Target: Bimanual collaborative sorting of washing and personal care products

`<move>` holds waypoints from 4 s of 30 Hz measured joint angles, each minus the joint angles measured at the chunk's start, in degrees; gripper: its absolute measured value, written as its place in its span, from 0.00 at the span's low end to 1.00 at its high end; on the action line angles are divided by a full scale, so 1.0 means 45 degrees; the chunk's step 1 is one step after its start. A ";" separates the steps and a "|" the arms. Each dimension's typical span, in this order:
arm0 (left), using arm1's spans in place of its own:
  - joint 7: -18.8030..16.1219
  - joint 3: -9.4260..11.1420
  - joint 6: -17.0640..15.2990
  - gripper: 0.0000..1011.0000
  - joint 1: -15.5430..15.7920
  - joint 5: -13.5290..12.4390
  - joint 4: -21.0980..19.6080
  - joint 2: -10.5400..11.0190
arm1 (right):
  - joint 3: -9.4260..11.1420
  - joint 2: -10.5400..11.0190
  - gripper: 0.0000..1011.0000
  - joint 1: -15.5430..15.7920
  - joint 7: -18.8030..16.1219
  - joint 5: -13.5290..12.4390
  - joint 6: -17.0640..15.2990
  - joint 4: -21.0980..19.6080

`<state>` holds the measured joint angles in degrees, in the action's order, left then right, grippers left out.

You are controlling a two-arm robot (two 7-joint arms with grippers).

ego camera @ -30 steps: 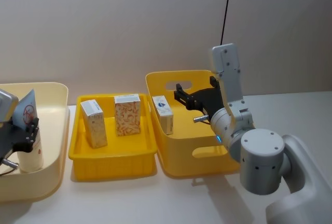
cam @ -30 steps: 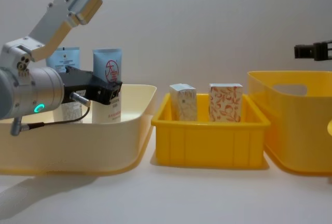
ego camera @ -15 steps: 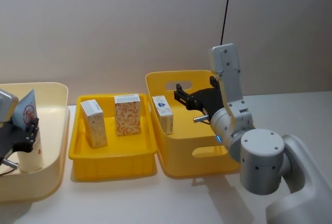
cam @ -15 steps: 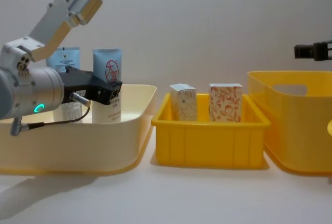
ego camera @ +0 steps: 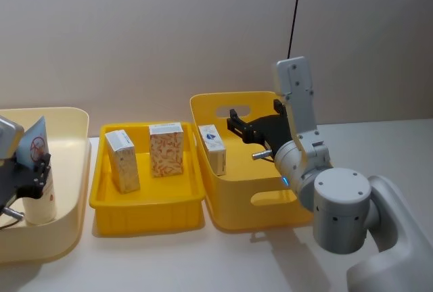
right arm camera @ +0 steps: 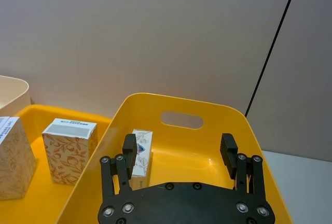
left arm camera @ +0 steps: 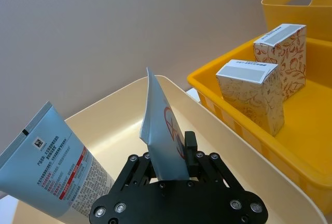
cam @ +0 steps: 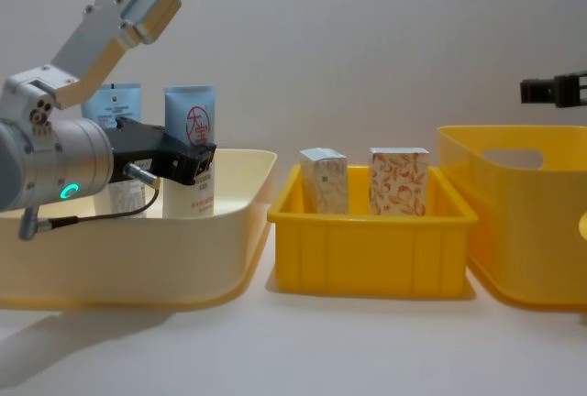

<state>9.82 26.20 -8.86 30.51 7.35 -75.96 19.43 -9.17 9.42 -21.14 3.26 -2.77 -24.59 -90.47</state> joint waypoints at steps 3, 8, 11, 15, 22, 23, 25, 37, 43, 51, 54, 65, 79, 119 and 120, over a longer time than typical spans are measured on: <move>0.0000 0.0001 0.0000 0.27 -0.0001 0.0000 0.0001 -0.0001 | 0.0000 0.0000 0.99 0.0000 0.0000 0.0000 0.0000 0.0000; 0.0011 0.0006 -0.0008 0.27 0.0000 -0.0069 -0.0039 0.0019 | 0.0000 0.0000 0.99 0.0001 0.0000 0.0001 0.0000 0.0000; 0.0008 0.0007 -0.0017 0.27 -0.0011 -0.0121 -0.0106 0.0044 | 0.0000 0.0000 0.99 0.0001 0.0000 0.0000 0.0000 0.0000; -0.0070 -0.0047 0.0050 0.27 -0.0101 -0.0216 -0.0313 0.0100 | 0.0000 0.0000 0.99 0.0000 0.0000 0.0000 0.0000 0.0000; -0.0251 -0.0243 0.0189 0.27 -0.0274 -0.0352 -0.0908 0.0242 | 0.0000 0.0000 0.99 0.0000 0.0000 0.0000 0.0000 0.0000; -0.0296 -0.0292 0.0191 0.27 -0.0314 -0.0388 -0.1058 0.0275 | -0.0001 0.0000 0.99 0.0001 0.0000 0.0000 0.0000 0.0000; -0.0314 -0.0314 0.0191 0.27 -0.0334 -0.0403 -0.1129 0.0293 | 0.0000 0.0000 0.99 0.0000 0.0000 0.0000 0.0000 0.0000; -0.0487 -0.0601 0.0224 0.27 -0.0592 -0.0518 -0.1813 0.0366 | 0.0000 0.0000 0.99 0.0000 0.0000 0.0000 0.0000 0.0000; -0.0524 -0.0745 0.0366 0.27 -0.0716 -0.0518 -0.1924 0.0292 | 0.0000 0.0000 0.99 0.0000 0.0000 0.0000 0.0000 0.0000; -0.0510 -0.1039 0.0777 0.27 -0.0846 -0.0231 -0.1954 0.0073 | 0.0001 -0.0001 0.99 0.0000 0.0000 0.0000 0.0000 0.0000; -0.0465 -0.1202 0.0983 0.27 -0.0882 -0.0039 -0.1954 -0.0055 | 0.0000 0.0000 0.99 0.0001 0.0000 0.0000 0.0000 0.0000; 0.0065 -0.1757 0.1827 0.27 -0.0690 0.0927 -0.1870 -0.0598 | 0.0000 0.0000 0.99 0.0001 0.0000 0.0000 0.0000 0.0000; 0.1429 -0.2005 0.2128 0.27 0.0138 0.2098 -0.1561 -0.1031 | 0.0000 0.0000 0.99 0.0000 -0.0001 0.0000 0.0000 0.0000; 0.1982 -0.2017 0.1806 0.76 0.0404 0.2647 -0.1645 -0.1054 | 0.0001 0.0000 0.99 0.0001 -0.0001 0.0000 0.0000 0.0000; 0.1986 -0.2017 0.1762 0.81 0.0393 0.2646 -0.1691 -0.1031 | 0.0001 -0.0001 0.99 0.0001 -0.0001 0.0000 0.0000 0.0000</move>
<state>18.76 17.12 -0.93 32.28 19.25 -83.56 14.79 -9.16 9.41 -21.14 3.25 -2.77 -24.59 -90.47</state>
